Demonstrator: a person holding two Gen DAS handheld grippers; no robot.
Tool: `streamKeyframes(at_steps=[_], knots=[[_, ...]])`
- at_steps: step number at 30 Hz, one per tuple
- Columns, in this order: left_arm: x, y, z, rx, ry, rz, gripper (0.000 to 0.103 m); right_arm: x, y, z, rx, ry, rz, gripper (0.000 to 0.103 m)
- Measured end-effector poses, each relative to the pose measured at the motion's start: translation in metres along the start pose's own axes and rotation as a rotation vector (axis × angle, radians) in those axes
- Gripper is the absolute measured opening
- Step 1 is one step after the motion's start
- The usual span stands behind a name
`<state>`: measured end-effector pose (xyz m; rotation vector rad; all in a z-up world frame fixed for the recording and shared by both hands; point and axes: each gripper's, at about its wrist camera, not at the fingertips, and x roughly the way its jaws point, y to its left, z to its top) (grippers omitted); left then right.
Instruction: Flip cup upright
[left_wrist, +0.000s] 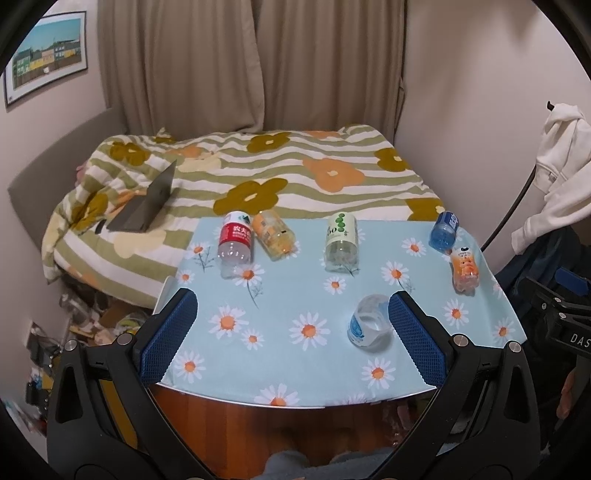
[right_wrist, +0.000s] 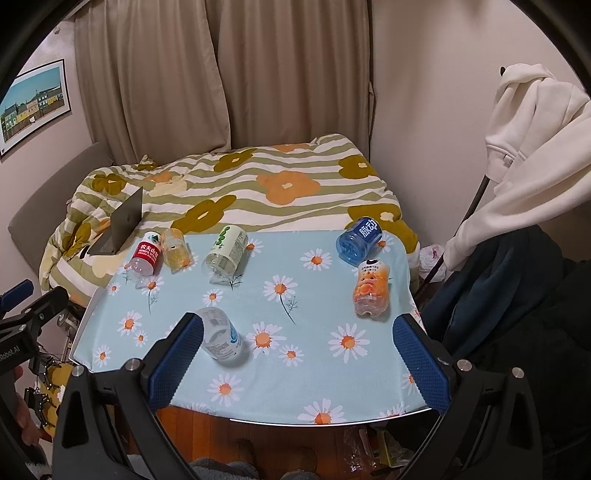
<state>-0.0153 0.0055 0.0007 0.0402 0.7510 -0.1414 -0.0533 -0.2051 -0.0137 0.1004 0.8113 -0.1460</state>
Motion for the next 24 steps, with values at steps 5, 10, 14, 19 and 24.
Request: streamKeyframes(at_steps=[5, 10, 14, 19, 24], knots=[[0.0001, 0.0013, 0.0016, 0.000, 0.000, -0.004, 0.103, 0.0005, 0.0001, 0.0004, 0.002, 0.001, -0.001, 0.102], [0.0019, 0.0030, 0.0047, 0.000, -0.002, -0.006, 0.103, 0.0009, 0.0001, 0.0004, -0.002, 0.002, -0.002, 0.102], [0.0035, 0.0039, 0.0066, 0.005, -0.005, -0.006, 0.103, 0.0005, 0.0001, -0.0002, 0.001, 0.000, 0.000, 0.102], [0.0059, 0.0059, 0.0080, 0.013, -0.007, -0.004, 0.103, 0.0009, 0.0001, 0.0002, 0.004, -0.001, 0.002, 0.102], [0.0091, 0.0075, 0.0083, 0.011, 0.000, 0.006, 0.103, 0.0032, 0.0026, 0.0004, 0.006, 0.003, 0.004, 0.102]])
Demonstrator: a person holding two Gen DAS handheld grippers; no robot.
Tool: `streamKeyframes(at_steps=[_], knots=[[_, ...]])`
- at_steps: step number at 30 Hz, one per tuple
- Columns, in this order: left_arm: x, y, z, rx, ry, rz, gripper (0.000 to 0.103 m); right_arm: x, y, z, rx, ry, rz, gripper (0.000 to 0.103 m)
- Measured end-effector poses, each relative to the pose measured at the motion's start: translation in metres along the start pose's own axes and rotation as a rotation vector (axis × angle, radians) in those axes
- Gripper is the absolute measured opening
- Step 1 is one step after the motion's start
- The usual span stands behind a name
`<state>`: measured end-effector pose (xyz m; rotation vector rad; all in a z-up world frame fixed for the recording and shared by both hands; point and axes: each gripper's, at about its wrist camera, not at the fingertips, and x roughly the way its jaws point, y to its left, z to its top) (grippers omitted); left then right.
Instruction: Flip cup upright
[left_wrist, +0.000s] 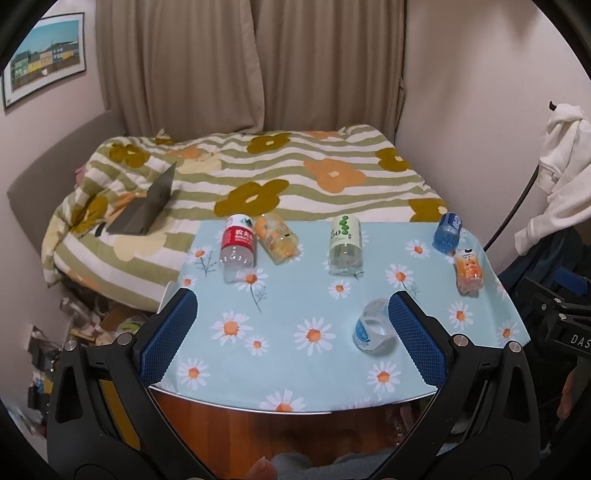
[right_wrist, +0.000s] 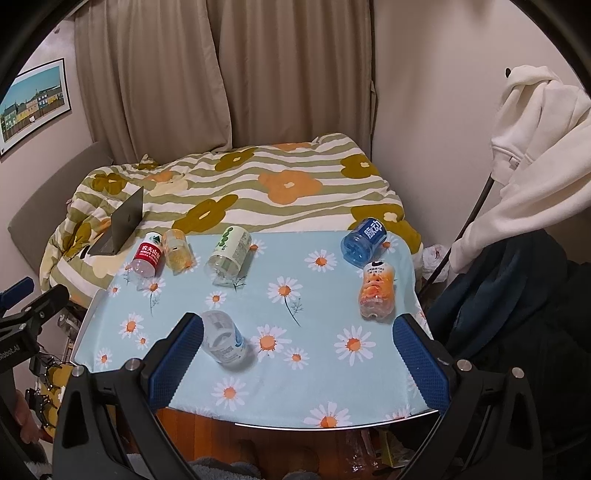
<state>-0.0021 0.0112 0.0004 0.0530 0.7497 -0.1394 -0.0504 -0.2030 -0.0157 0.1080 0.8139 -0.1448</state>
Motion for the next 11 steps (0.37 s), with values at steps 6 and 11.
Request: streamKeyframes(at_steps=[6, 11], knots=[[0.0043, 0.0035, 0.0023, 0.000, -0.003, 0.017, 0.103, 0.0009, 0.0025, 0.0010, 0.000, -0.004, -0.002, 0.102], [0.0089, 0.0077, 0.0047, -0.002, 0.000, 0.031, 0.103, 0.0022, 0.0055, 0.0038, -0.004, -0.005, 0.014, 0.102]])
